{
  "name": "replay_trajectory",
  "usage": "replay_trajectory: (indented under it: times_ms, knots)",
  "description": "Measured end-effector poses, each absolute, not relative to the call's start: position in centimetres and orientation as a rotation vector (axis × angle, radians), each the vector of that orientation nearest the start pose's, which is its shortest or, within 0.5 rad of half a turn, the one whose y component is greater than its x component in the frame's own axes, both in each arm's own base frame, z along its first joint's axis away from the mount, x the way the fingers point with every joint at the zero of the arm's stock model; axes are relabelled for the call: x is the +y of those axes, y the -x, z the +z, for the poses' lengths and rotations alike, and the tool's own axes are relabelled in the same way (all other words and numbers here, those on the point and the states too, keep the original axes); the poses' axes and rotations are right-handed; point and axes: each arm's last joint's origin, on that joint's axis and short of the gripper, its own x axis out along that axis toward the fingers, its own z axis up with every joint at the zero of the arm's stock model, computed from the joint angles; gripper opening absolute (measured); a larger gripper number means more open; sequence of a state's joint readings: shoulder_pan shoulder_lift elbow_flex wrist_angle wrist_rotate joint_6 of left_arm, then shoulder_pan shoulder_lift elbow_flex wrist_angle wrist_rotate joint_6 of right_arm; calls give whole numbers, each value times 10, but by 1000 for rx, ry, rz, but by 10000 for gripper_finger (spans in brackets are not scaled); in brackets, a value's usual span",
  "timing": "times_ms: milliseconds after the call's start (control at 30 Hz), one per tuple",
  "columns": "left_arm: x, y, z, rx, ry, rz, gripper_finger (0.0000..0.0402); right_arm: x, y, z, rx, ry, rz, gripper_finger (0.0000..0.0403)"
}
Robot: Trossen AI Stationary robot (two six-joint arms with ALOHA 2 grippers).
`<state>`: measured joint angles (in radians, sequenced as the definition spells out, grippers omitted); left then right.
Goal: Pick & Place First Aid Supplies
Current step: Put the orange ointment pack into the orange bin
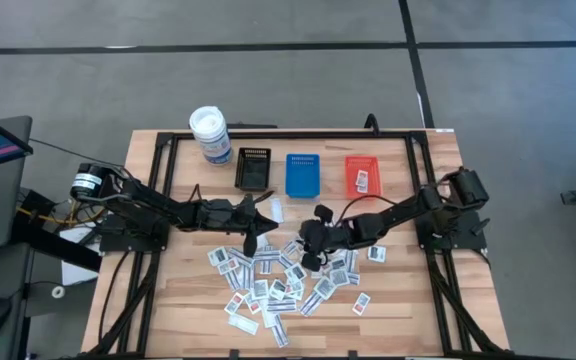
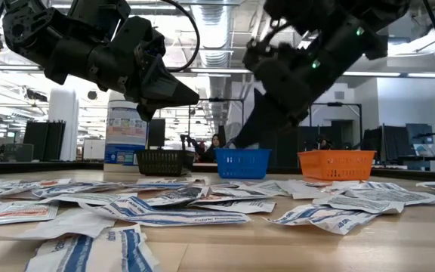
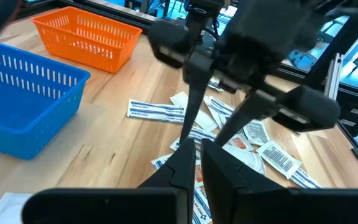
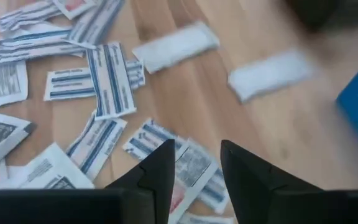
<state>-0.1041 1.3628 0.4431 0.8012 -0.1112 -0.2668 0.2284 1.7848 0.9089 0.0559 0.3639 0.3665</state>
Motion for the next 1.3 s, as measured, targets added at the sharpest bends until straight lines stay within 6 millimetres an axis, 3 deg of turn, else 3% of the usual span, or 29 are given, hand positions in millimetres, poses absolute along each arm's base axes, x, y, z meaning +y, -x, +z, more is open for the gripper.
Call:
replay_trajectory:
  times_ms: [100,300,533,833,1300]
  knots:
    - [-24,-256,192,116,254,23,26,66,-338,129,786,-203,-295,123]
    - [-24,-256,192,116,254,22,26,67,-338,108,853,-232,-316,123]
    - [-24,-257,192,117,254,23,26,66,-338,108,857,-234,-321,111]
    - [-24,-257,192,117,254,22,26,59,-339,108,876,-212,-324,8]
    - [-24,-257,192,117,254,23,26,62,-337,121,869,-236,-247,5]
